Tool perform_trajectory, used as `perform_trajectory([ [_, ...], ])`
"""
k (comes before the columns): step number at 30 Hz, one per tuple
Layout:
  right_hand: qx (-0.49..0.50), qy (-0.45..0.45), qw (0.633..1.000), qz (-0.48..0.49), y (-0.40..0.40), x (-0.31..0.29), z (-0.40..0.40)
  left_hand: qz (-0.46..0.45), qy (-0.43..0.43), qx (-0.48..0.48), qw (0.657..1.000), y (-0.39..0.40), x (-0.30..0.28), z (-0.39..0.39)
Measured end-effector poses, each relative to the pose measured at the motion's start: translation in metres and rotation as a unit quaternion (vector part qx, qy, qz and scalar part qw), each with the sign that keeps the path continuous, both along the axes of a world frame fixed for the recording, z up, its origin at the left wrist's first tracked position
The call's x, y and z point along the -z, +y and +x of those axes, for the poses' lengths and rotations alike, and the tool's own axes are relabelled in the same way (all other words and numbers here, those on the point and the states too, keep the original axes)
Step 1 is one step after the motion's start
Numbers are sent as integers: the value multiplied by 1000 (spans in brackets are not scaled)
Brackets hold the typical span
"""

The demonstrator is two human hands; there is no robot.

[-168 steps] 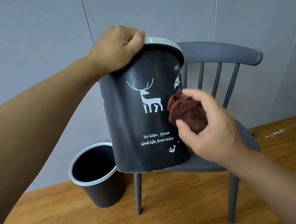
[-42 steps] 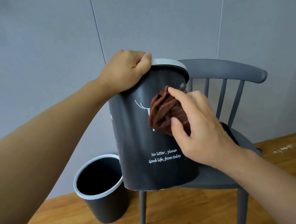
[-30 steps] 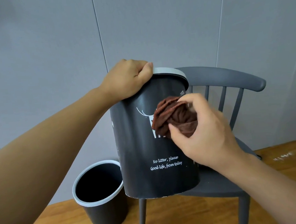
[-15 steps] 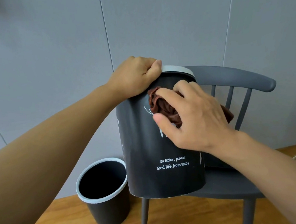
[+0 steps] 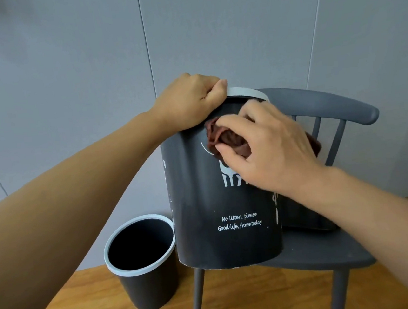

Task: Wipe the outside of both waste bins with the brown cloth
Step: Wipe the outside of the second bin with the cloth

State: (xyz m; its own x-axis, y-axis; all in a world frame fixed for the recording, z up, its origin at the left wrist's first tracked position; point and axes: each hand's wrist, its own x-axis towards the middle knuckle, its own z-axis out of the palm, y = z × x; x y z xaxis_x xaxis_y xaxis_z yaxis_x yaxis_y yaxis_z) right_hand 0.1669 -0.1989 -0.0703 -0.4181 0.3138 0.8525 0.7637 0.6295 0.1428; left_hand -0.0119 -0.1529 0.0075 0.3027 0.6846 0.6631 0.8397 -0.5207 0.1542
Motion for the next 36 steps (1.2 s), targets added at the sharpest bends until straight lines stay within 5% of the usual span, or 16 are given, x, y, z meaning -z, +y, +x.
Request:
perform_trajectory([
  [11,-139,-228,962,-58,-69,97,13,6,5,-2,1000,4,0,1],
  [18,-52,-26,997,-48,-28,38,1,4,0,-5,1000,2,0,-1],
  [27,-133,-193,967,-97,-77,107,21,6,-3,-2,1000,6,1,-3],
  [33,-151,179,966,-107,-54,100,42,5,-8,-8,1000,7,1,-8],
  [36,-117,242,957,-107,-32,99,39,10,-4,-5,1000,7,2,-8],
])
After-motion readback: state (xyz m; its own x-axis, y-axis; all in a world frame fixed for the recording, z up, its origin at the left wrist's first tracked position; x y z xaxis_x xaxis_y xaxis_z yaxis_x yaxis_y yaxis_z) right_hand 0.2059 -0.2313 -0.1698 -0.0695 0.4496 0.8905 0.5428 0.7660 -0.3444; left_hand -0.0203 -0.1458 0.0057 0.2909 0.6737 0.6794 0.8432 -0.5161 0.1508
